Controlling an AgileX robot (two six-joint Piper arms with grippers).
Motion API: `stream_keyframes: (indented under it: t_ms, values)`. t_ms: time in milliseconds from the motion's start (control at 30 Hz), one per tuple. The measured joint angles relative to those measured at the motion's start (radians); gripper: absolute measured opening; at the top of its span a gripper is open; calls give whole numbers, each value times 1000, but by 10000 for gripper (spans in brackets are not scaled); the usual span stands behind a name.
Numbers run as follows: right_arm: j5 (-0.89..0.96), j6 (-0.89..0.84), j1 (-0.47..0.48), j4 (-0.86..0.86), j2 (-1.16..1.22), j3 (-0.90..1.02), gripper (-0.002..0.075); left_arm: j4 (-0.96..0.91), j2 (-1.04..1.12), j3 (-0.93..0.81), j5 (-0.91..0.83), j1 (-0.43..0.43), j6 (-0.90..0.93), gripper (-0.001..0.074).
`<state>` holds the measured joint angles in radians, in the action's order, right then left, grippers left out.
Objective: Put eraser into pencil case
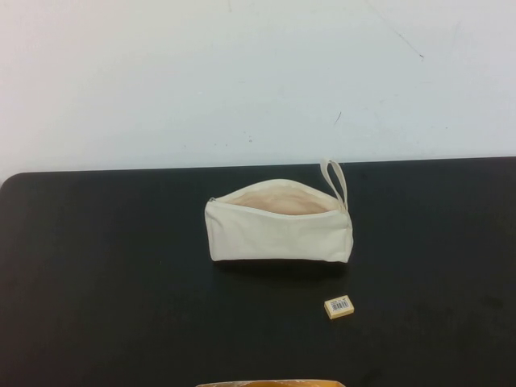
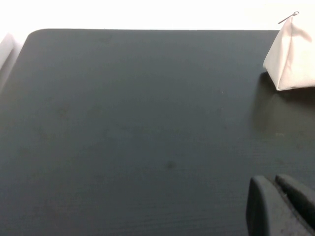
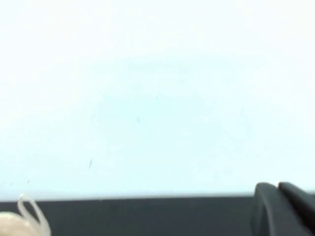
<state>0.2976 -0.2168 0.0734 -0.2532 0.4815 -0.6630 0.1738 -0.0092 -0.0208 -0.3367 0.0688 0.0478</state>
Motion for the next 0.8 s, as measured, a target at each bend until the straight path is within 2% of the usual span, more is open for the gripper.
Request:
stream_keyframes:
  t_ms: [167, 500, 567, 700, 800]
  values:
    - [49, -45, 0, -22, 112, -6, -1, 2, 0, 0, 0, 0, 0, -1]
    - [387, -313, -13, -51, 443, -136, 0, 2, 0, 0, 0, 0, 0, -1]
    - [420, -378, -61, -61, 526, -164, 4, 2, 0, 0, 0, 0, 0, -1]
    - [434, -444, -238, -43, 676, -215, 15, 2, 0, 0, 0, 0, 0, -1]
    - [432, -450, -349, 7, 774, -248, 57, 2, 0, 0, 0, 0, 0, -1]
